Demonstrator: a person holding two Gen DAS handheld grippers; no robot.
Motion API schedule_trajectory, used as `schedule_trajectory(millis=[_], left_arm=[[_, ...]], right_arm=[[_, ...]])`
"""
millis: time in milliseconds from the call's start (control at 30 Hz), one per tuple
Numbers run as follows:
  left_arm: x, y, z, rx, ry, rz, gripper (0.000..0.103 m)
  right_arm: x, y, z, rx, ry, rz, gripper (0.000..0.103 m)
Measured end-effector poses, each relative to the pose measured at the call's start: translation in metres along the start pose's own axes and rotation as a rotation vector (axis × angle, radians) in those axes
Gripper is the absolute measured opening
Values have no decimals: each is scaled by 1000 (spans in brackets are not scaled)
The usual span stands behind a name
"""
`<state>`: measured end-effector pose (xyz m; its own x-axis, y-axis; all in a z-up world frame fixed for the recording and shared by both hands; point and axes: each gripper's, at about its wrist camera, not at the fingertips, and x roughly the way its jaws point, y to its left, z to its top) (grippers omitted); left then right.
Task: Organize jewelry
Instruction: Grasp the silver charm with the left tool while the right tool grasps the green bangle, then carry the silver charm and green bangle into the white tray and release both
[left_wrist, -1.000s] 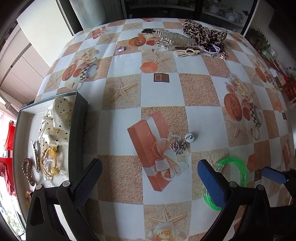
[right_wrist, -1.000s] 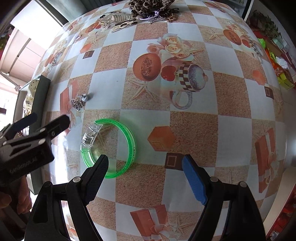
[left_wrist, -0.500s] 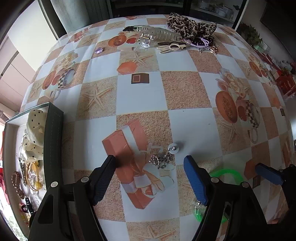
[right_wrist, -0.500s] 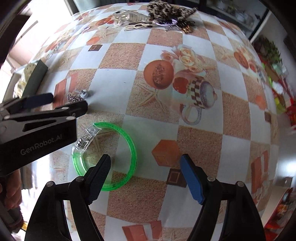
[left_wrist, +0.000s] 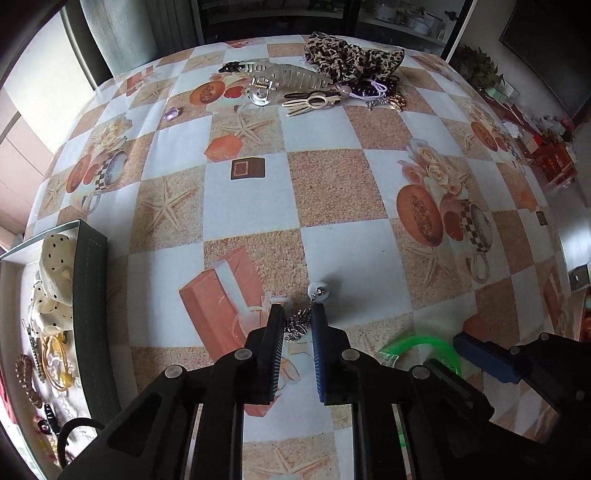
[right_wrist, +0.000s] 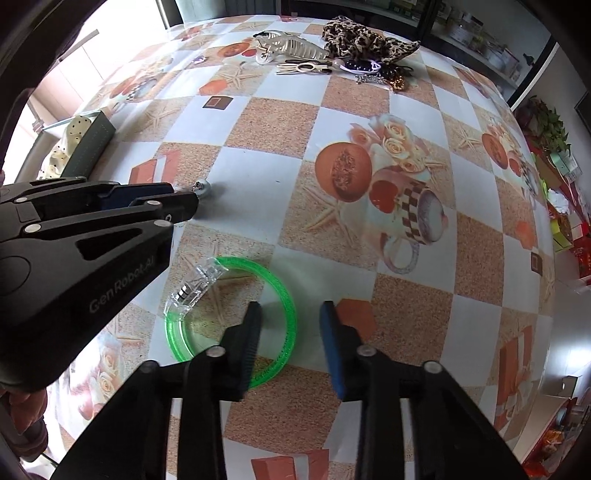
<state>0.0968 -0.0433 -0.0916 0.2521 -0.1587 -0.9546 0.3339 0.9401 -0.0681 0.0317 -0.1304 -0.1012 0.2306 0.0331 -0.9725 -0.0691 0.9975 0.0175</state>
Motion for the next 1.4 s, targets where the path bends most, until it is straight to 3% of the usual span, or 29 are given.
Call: schedule_trajectory(millis=[33,100,700,1033,1400], left_arm=[[-1,1,-1,-6,0,-6,16],[-4,4,-2,-21,-2,-18,16],[-49,14,-23,-74,-40,-56,16],[-85,44,-43,-140,-89,-56,16],[-113,89,-67,-228,-131,-32,16]], right_arm=[[-1,-1,0,3,-1,4,13],[-2,-2,-1,17,0,16,7],[-19,-36,-5,141,1,161,7],[-31,-32,-4,149,2,172,7],[-44,2,14,108,-13,193,7]])
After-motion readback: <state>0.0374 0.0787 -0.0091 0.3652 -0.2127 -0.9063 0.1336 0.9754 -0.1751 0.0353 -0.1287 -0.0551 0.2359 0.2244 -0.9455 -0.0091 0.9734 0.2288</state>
